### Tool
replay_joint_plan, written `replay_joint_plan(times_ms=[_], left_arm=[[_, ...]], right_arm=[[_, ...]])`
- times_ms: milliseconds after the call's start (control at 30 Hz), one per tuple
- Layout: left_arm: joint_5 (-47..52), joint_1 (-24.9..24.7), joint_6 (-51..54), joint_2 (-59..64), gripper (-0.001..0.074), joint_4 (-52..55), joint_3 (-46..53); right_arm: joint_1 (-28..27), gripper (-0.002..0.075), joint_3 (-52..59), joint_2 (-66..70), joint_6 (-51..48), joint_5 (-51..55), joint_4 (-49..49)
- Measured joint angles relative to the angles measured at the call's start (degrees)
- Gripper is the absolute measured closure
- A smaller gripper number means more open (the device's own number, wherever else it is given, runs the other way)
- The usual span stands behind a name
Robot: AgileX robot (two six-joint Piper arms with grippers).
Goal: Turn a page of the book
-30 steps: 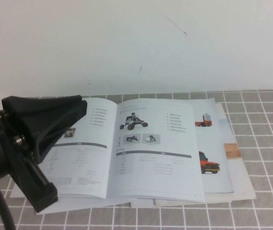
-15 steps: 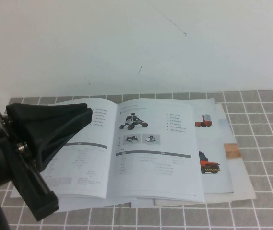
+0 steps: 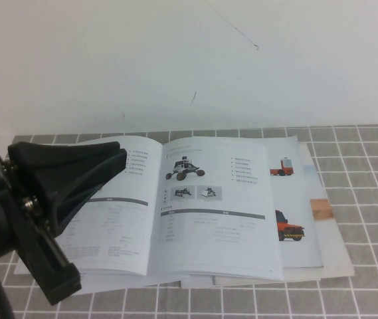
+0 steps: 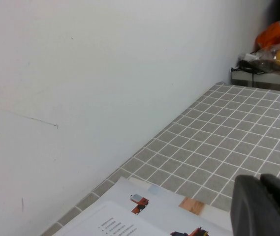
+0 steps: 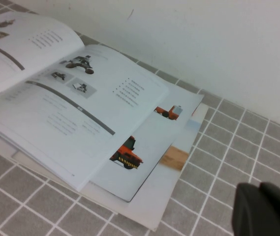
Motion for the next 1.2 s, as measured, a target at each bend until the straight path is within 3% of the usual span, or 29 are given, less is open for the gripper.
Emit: replay_joint_plan(times_ms=[533, 700, 833, 967, 1100, 1200], left_arm=[[-0.4, 0.0, 0.0, 0.0, 0.0737, -0.3, 0.0], [0.0, 0.0, 0.0, 0.0, 0.0737, -5.7, 0.0], [3.2, 0.0, 0.0, 0.0, 0.0737, -19.4, 0.0], [12.4, 0.0, 5.6, 0.4, 0.0737, -40.9, 0.0], [30.4, 0.0, 23.4, -1.8, 0.0737, -62.3, 0.0], [48.2, 1.8, 42.5, -5.7, 0.0737, -78.0, 0.0]], right_arm=[[0.0, 0.0715, 0.0, 0.0, -0.1, -0.3, 0.0], [0.0, 0.0715, 0.0, 0.0, -0.1, -0.3, 0.0], [0.0, 0.0715, 0.0, 0.0, -0.1, -0.3, 0.0], [0.0, 0.0715, 0.0, 0.0, -0.2, -0.3, 0.0], [0.0, 0.0716, 0.0, 0.0, -0.2, -0.3, 0.1], [0.0, 0.0716, 0.0, 0.0, -0.2, -0.3, 0.1]])
